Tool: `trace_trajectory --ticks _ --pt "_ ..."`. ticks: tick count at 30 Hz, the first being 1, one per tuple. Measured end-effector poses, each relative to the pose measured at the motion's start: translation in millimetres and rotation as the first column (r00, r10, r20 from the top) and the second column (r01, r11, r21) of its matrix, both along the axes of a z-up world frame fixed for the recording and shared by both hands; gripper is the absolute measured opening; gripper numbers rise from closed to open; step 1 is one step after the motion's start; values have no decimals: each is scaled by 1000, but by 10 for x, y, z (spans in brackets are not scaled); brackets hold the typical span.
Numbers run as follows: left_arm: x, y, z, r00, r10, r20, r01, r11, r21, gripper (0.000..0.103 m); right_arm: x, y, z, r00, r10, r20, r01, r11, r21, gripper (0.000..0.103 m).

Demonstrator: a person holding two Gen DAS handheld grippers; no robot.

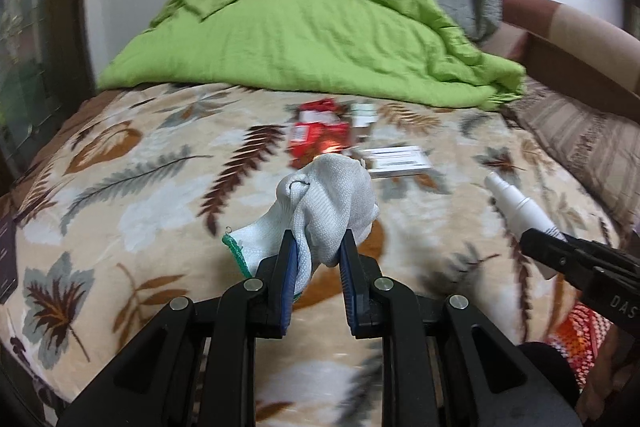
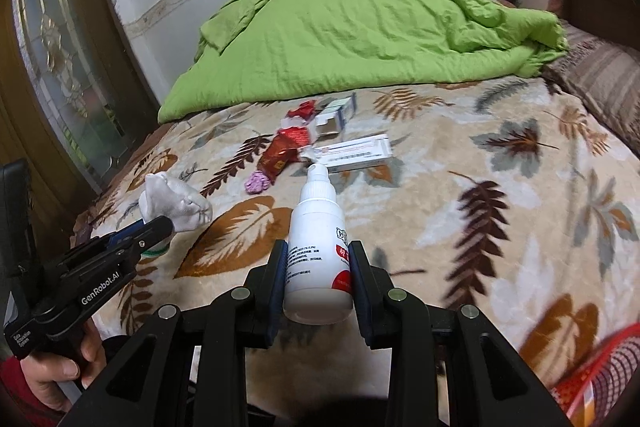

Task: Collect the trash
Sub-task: 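Lift the sock and bottle above the bed with both tools, then carry sock and bottle to the red wastebasket and open both tools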

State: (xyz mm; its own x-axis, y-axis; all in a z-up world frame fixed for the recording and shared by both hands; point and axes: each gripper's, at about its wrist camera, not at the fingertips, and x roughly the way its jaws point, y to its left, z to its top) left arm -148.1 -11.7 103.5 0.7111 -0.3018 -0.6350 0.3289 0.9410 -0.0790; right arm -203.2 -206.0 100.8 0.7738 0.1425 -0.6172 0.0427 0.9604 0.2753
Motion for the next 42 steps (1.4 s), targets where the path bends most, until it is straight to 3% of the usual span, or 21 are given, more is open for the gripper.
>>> trace_trajectory --ticks 6,11,14,19,21,26,28,29,31,33,37,42 --pt "-250 -510 164 984 -176 -10 176 984 -24 19 -489 -487 97 995 -104 -2 104 994 30 32" --pt "-538 -1121 272 931 -363 -35 362 932 -37 19 -1103 -1078 130 962 -274 -22 274 960 52 32" --pt "-749 -1513 317 878 -477 -51 475 879 -42 19 -1490 -1418 143 927 -372 -37 374 926 49 32" --pt "-1131 -2167 299 749 -650 -125 644 760 -89 19 -2033 -1817 123 867 -493 -66 496 867 43 32" --pt "-1262 -2419 245 695 -699 -167 693 714 -105 19 -2215 -1947 76 843 -531 -86 536 842 53 32" --pt "-1527 -2840 110 604 -767 -216 769 632 -96 19 -2455 -2099 -57 811 -572 -125 582 811 64 33" --pt "-1604 -2962 59 559 -794 -238 798 594 -107 26 -2503 -2142 -111 799 -584 -141 596 800 64 34" --pt "-1619 -3003 46 550 -799 -243 804 585 -105 36 -2523 -2170 -130 795 -587 -152 600 797 64 39" --pt "-1644 -2996 61 562 -795 -228 798 594 -100 46 -2586 -2200 -134 782 -607 -144 619 783 62 43" --pt "-1612 -2945 80 567 -794 -217 797 596 -99 46 -2600 -2207 -112 781 -610 -132 621 781 64 43" --pt "-1464 -2765 147 614 -762 -204 761 641 -104 47 -2488 -2192 -57 795 -596 -113 605 793 71 43" --pt "-1165 -2398 190 698 -689 -196 684 722 -101 48 -2162 -2008 18 849 -521 -89 528 845 86 43"
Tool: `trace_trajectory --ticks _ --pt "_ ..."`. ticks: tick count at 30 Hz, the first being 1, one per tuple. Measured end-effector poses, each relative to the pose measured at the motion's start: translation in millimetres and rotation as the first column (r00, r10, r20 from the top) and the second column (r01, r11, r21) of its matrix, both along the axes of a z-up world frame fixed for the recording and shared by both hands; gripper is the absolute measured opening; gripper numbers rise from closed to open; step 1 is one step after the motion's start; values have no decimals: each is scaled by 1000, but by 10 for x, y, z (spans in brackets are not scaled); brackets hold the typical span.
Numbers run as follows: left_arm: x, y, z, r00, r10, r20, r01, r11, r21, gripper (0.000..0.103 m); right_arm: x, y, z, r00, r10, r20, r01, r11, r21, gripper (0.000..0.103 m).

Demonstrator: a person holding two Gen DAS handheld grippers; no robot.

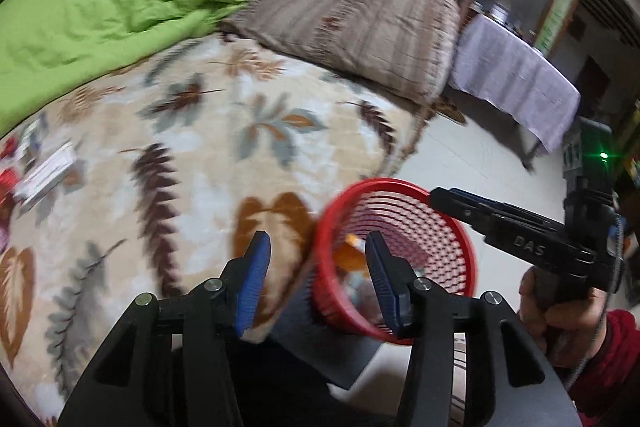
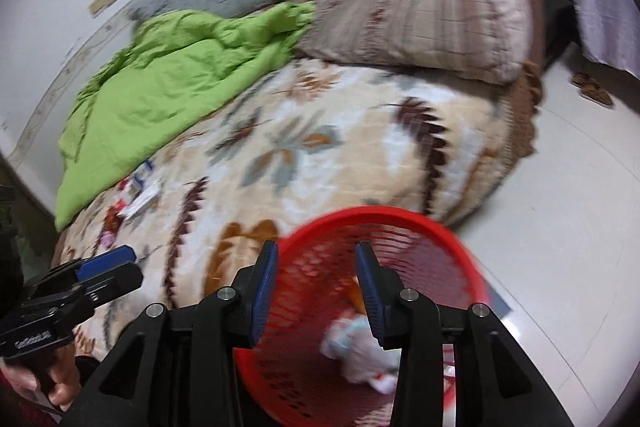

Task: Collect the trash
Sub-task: 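Carry sock and bottle to the red wastebasket and open both tools, then move both tools back over the remaining trash on the bed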

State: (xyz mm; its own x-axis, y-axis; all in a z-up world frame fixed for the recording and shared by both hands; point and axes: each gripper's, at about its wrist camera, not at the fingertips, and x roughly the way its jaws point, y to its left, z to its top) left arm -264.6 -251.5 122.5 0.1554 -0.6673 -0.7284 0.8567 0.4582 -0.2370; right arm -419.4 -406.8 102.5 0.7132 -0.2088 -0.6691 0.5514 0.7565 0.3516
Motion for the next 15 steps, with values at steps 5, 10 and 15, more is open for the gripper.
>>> trace_trajectory --ticks 5,10,15 --pt "487 515 5 985 173 0 -173 985 -3 48 488 327 80 990 140 11 -139 990 -11 43" --pt "1116 1206 -29 926 376 -14 -376 927 -7 48 984 730 174 961 276 22 -275 961 -39 43" --pt "1758 1882 -150 823 568 -8 -568 823 22 48 1514 1131 162 915 404 -3 -403 913 -63 43"
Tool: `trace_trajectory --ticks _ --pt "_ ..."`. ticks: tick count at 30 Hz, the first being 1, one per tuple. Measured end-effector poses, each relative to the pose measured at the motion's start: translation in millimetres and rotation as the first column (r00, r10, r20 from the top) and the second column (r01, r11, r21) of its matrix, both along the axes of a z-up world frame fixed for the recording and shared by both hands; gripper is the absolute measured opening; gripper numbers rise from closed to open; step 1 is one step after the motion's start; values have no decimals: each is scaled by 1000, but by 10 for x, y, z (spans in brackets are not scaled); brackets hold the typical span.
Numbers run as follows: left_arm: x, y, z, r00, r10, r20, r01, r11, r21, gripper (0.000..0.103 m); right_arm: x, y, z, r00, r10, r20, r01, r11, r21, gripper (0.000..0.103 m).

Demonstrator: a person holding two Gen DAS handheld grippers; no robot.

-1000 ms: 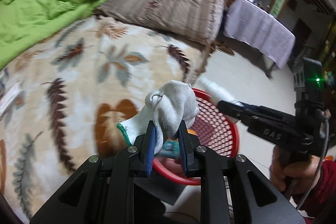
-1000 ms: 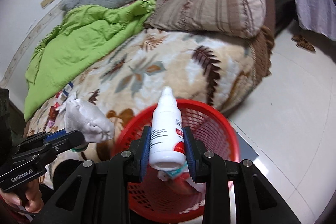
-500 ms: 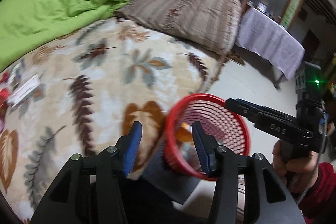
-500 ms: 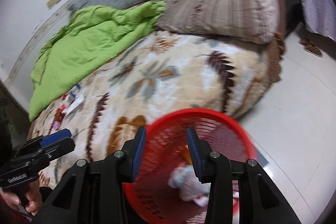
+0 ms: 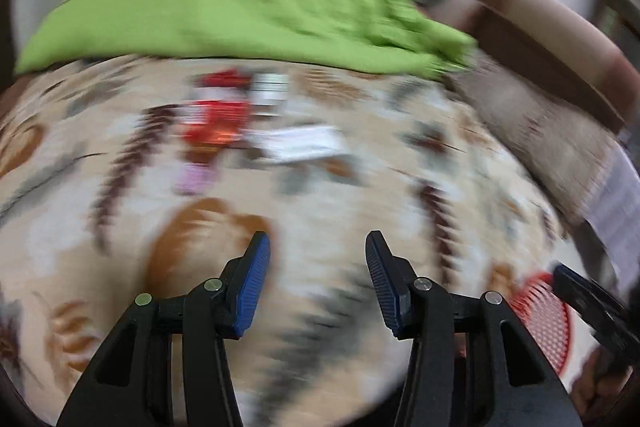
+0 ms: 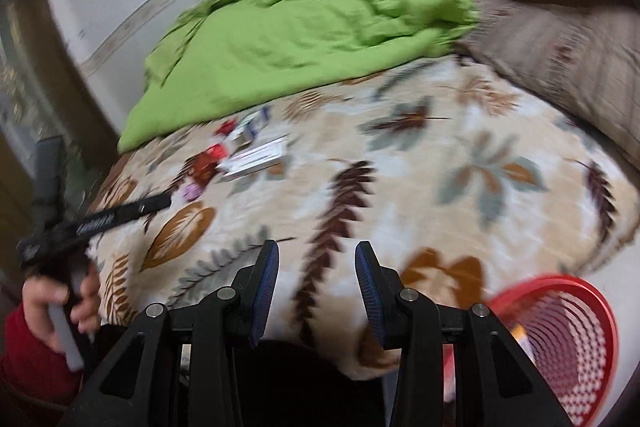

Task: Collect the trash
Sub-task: 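Move both tools back over the remaining trash on the bed, then grasp the pink wrapper with left tool while right tool grasps white medicine box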

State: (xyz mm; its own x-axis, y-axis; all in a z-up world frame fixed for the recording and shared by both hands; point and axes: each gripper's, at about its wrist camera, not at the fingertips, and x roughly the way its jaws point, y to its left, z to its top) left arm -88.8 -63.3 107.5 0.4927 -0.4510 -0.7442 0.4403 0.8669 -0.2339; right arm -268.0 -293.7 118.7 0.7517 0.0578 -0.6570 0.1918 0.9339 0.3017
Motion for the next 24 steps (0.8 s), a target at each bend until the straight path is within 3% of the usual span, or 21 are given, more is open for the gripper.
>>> trace_trajectory --ticks 6,12,13,16,24 --pt "683 464 -357 989 123 -86 -124 992 -5 48 461 305 -60 995 95 -20 -95 995 -15 43" --pt "1052 370 -613 986 141 -85 -139 990 34 48 722 434 -134 989 140 -44 -141 990 -26 43" --pt "1113 325 -662 986 141 -86 -138 990 39 44 753 437 -145 989 143 -47 -144 989 -24 43" --pt "1225 221 -792 985 144 -98 -138 988 70 28 869 451 -158 986 155 -54 -157 987 -22 43" --pt "986 350 -706 986 164 -40 -162 985 58 25 1435 694 -185 967 247 -54 -251 965 -76 43"
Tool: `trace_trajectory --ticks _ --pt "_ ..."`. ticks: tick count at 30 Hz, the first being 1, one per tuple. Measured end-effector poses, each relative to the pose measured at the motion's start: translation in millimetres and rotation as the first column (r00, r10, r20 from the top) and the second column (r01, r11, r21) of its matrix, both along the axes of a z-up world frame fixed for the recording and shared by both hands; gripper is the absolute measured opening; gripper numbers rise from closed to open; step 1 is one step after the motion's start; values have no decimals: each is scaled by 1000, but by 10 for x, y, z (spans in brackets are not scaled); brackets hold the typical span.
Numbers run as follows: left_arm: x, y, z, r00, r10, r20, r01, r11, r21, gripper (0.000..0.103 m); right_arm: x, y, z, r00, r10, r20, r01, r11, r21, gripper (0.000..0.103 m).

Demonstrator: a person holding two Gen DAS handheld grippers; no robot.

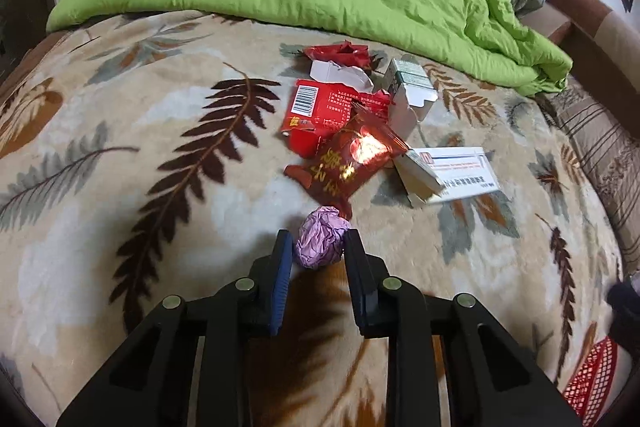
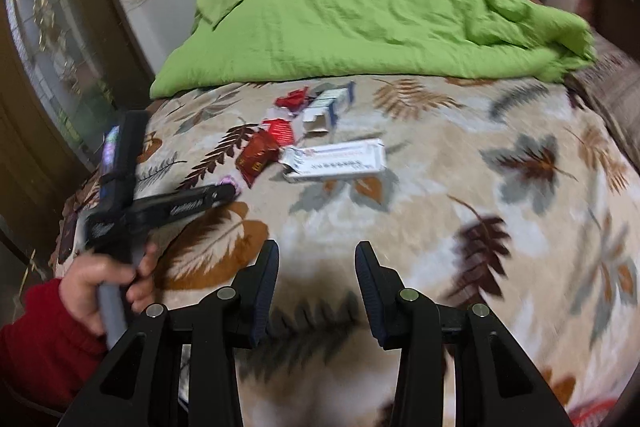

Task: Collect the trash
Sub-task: 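Grasp the pink wrapper with left tool while right tool grasps white medicine box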

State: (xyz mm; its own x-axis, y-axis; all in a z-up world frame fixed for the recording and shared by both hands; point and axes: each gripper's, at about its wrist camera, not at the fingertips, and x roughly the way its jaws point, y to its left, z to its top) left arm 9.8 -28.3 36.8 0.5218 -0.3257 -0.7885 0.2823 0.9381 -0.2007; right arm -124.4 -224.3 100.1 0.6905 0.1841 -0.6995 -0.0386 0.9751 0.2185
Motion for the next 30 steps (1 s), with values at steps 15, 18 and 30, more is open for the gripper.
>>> trace_trajectory --ticks 15,18,30 --pt "-236 351 83 992 102 68 -100 994 -37 25 1437 652 -493 993 109 -54 -119 963 -242 22" --pt "-228 363 57 993 100 59 -97 994 -46 25 1530 670 -586 991 112 -68 -125 960 -251 11" --pt "-457 267 188 992 55 114 -52 998 -26 25 805 544 -236 996 77 38 -71 988 -137 6"
